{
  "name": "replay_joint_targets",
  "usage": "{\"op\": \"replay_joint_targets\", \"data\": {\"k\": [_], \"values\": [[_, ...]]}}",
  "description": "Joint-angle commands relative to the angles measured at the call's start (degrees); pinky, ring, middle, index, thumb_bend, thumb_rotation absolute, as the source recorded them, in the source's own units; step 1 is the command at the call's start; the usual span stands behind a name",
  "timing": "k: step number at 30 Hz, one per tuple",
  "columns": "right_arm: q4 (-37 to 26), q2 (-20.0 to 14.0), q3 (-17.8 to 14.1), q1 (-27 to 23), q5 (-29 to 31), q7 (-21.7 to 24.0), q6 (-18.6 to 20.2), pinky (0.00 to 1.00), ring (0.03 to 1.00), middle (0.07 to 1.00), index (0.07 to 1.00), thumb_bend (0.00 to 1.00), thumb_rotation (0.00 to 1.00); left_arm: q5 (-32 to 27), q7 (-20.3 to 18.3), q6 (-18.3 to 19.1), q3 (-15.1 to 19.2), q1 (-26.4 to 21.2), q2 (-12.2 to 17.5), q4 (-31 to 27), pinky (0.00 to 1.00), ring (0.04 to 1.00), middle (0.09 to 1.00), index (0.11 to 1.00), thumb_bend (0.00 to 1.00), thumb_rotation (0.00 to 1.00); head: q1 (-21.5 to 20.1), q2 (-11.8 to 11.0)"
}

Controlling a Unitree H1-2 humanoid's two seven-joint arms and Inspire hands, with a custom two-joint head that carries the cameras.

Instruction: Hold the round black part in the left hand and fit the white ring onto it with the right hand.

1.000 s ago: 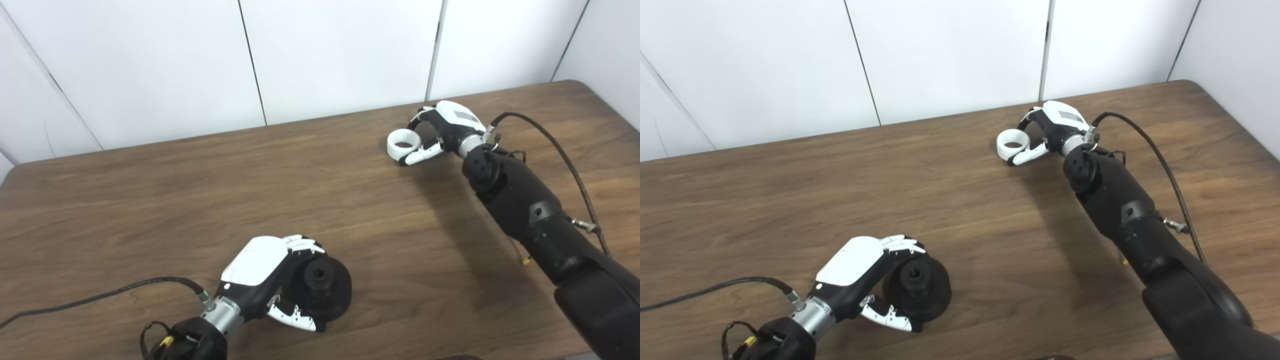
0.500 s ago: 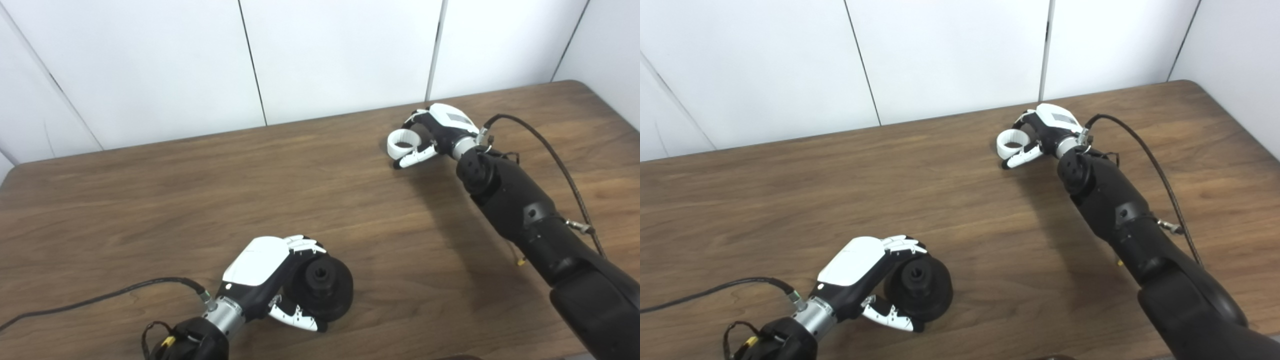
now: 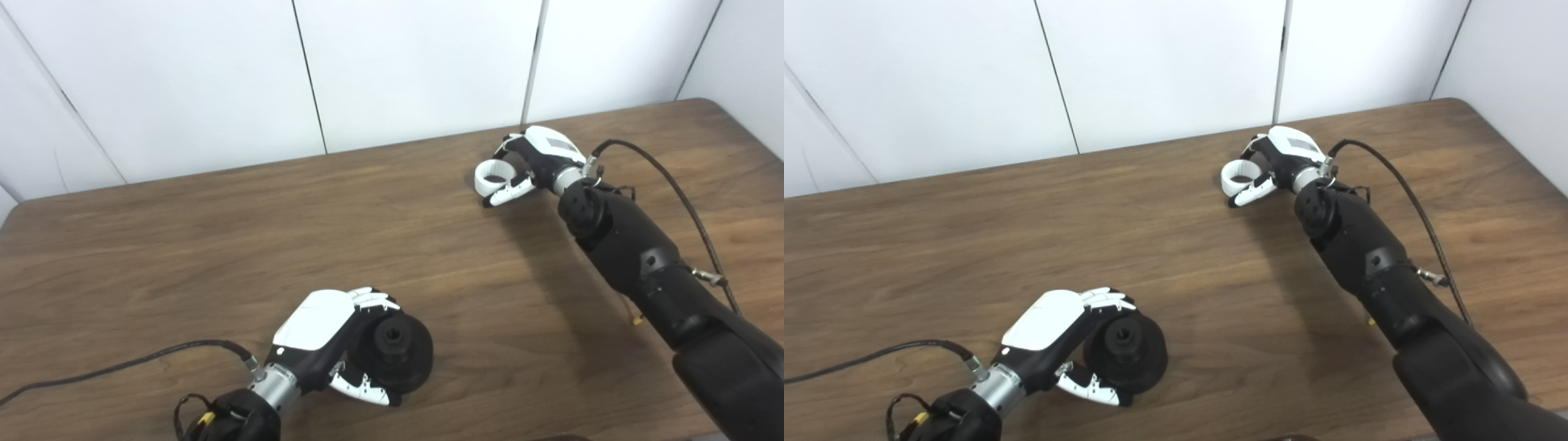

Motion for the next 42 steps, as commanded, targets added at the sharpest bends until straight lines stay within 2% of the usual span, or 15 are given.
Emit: {"op": "replay_joint_targets", "data": {"k": [1, 17, 20, 22, 36, 42], "values": [[-0.9, -0.7, -0.6, -3.3, -0.3, -1.8, -1.4, 0.96, 0.981, 0.913, 0.661, 0.79, 0.29, 0.5, 0.8, -0.1, 0.1, -1.1, -0.2, -1.0, 0.85, 0.903, 0.857, 0.716, 0.84, 0.29, -0.1, 0.1], [-0.8, -0.9, -1.2, -3.0, 0.3, -3.1, -2.9, 0.96, 0.969, 0.901, 0.615, 0.75, 0.25, 0.4, 1.9, -0.7, 0.1, -1.1, -0.5, -0.6, 0.84, 0.890, 0.850, 0.706, 0.84, 0.27, -0.1, 0.2], [-0.8, -0.9, -1.2, -2.9, 0.4, -3.5, -3.3, 0.96, 0.968, 0.899, 0.520, 0.57, 0.18, 0.5, 2.0, -0.7, 0.1, -1.1, -0.6, -0.4, 0.84, 0.894, 0.853, 0.707, 0.85, 0.27, 0.0, 0.0], [-0.8, -0.9, -1.3, -2.8, 0.5, -3.5, -3.3, 0.97, 0.970, 0.899, 0.501, 0.53, 0.16, 0.5, 2.2, -0.9, 0.1, -1.1, -0.6, -0.2, 0.84, 0.891, 0.851, 0.705, 0.85, 0.27, 0.0, 0.1], [-1.6, -0.8, -1.3, -2.4, 0.9, -3.5, -3.1, 0.96, 0.969, 0.898, 0.495, 0.52, 0.16, 0.5, 1.7, -0.4, 0.1, -1.0, -0.5, -0.5, 0.84, 0.896, 0.855, 0.711, 0.84, 0.27, 0.3, 0.1], [-3.8, -1.5, -1.5, -1.1, 1.1, -2.7, -2.8, 0.98, 0.974, 0.902, 0.495, 0.52, 0.16, 0.4, 3.3, -1.3, 0.1, -0.8, -0.7, 0.2, 0.83, 0.890, 0.847, 0.701, 0.85, 0.28, 0.3, 0.2]]}}
